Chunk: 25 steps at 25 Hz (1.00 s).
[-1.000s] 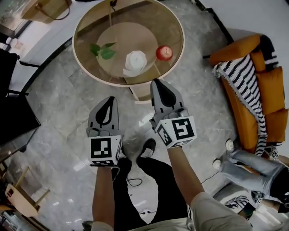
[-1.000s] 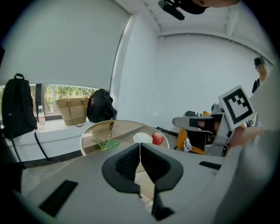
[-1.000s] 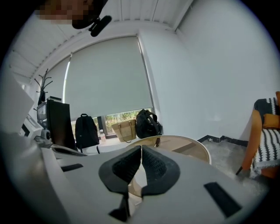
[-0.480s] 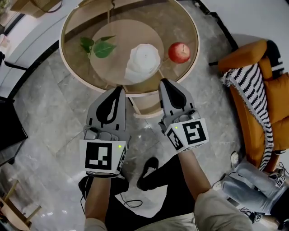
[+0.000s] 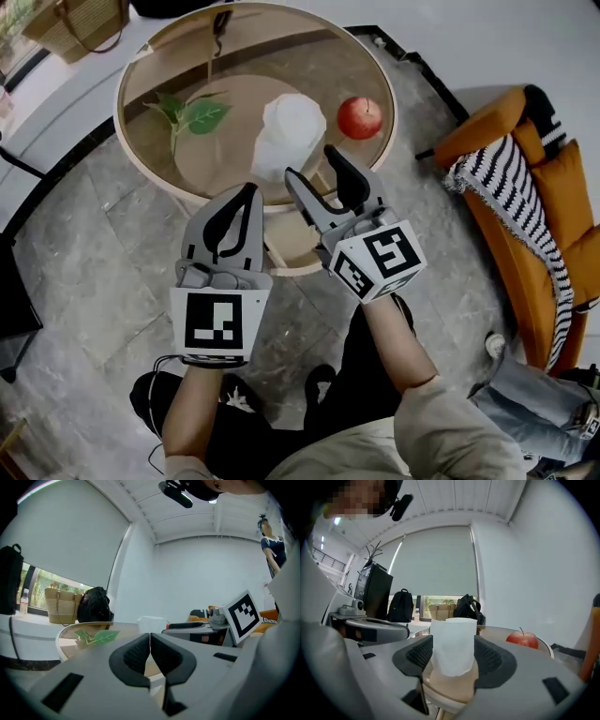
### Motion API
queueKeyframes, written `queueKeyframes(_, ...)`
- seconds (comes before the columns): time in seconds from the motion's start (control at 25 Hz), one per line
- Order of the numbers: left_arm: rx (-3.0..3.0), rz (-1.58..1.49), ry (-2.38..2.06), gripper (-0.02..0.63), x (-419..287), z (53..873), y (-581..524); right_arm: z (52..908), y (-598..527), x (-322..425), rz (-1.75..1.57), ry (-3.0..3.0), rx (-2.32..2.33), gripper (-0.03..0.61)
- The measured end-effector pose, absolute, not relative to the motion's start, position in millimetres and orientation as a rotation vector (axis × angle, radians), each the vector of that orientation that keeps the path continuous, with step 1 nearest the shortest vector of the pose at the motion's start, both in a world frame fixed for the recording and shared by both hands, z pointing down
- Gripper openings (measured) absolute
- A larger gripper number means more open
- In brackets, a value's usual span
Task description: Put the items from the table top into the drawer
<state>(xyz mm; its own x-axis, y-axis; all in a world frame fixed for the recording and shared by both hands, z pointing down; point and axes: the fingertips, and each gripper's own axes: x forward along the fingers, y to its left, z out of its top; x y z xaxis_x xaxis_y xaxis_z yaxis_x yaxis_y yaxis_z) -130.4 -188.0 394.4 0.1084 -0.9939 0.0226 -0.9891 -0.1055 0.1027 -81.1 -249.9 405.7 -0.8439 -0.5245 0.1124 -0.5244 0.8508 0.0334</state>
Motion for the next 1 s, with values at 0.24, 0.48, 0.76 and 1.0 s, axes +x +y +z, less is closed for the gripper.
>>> queueKeyframes(0.24, 2.318, -0.098, -1.950, 0.021, -118, 406, -180, 418, -263, -102, -0.149, -2.741, 0.825, 0.305)
queueKeyframes(0.48, 2.339, -0.077, -1.907, 0.021, -119, 420, -171, 420, -282, -109, -0.156, -2.652, 0.953, 0.307)
queueKeyframes(0.76, 2.330, -0.097, -1.825, 0.021, -108, 445, -164, 424, -279, -110, -0.071, -2.705, 0.976, 0.229)
queueKeyframes(1.0, 2.392, -0.046, -1.700, 0.021, -83, 459, -155, 406, -261, -87, -0.098, -2.764, 0.957, 0.216)
